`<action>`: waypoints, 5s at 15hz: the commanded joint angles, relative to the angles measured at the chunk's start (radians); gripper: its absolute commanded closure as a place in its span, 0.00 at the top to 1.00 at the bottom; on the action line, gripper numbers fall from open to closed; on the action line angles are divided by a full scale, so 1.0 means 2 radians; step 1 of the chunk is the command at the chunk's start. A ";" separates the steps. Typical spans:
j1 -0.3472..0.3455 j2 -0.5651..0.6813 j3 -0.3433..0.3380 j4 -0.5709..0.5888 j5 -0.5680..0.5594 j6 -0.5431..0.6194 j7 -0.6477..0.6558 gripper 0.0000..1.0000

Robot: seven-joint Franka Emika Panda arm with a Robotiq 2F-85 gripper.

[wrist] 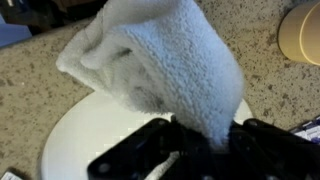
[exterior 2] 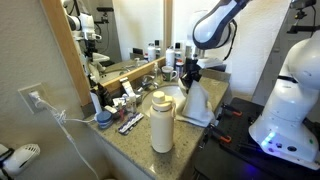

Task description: Take the towel hanging to the wall and use it to wipe the counter

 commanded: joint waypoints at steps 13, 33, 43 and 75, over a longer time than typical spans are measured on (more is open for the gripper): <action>-0.051 0.057 -0.001 0.010 -0.134 0.038 0.170 0.12; -0.099 0.249 -0.107 0.101 -0.050 0.019 0.145 0.03; -0.136 0.353 -0.089 0.177 0.033 -0.157 0.002 0.03; -0.110 0.322 -0.131 0.121 0.028 -0.144 -0.009 0.03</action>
